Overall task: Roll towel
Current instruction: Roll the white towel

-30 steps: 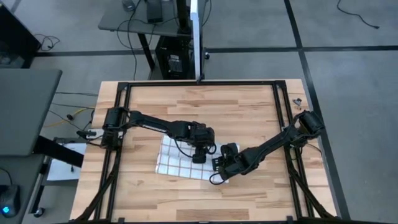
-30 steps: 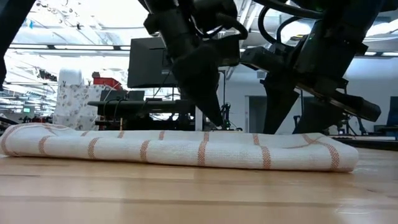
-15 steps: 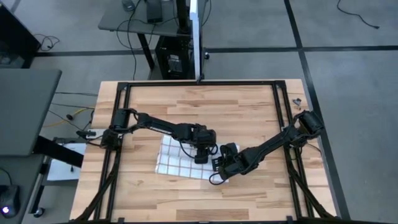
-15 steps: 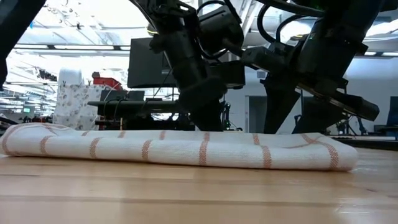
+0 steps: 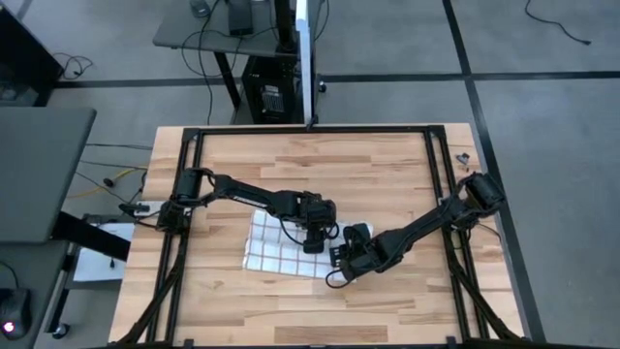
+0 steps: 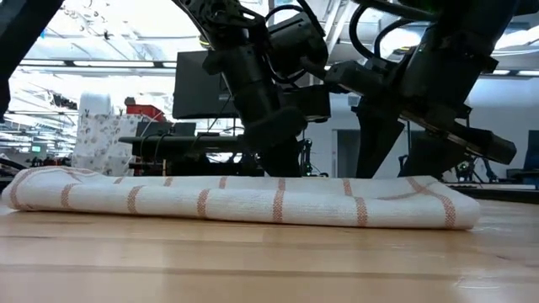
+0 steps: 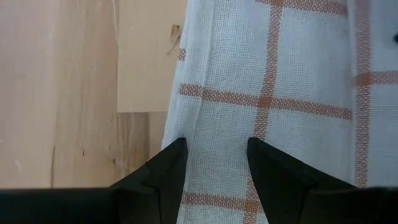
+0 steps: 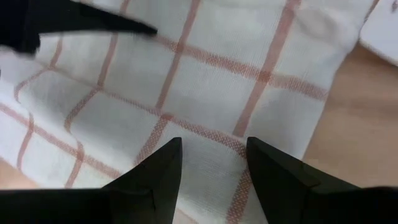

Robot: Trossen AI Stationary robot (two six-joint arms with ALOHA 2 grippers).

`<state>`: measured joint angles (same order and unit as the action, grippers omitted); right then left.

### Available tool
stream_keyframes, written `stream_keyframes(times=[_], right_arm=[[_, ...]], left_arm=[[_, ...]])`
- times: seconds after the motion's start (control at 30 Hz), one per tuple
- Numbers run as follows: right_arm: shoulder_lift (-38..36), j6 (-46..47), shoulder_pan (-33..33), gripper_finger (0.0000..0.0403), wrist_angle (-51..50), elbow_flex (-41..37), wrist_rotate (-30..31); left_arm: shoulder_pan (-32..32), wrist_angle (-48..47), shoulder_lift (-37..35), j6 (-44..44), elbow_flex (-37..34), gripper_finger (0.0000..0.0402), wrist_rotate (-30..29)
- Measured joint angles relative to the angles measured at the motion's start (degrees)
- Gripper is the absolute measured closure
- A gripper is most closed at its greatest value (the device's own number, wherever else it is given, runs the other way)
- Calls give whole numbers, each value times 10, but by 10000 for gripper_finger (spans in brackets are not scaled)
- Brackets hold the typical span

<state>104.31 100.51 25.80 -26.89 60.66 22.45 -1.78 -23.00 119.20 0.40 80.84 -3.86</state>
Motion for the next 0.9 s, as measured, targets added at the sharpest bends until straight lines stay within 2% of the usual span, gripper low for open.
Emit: stream_keyframes(times=[0.37, 0.6, 0.77, 0.9], right_arm=[[0, 17, 8, 232, -3, 0, -1], [0, 16, 17, 232, 36, 0, -13], [0, 14, 18, 232, 12, 0, -13], [-3, -22, 13, 232, 9, 0, -15]], left_arm=[[0, -1, 0, 9, 0, 247, 0], [0, -2, 0, 7, 0, 247, 0], [0, -2, 0, 6, 0, 247, 0], [0, -2, 0, 8, 0, 247, 0]])
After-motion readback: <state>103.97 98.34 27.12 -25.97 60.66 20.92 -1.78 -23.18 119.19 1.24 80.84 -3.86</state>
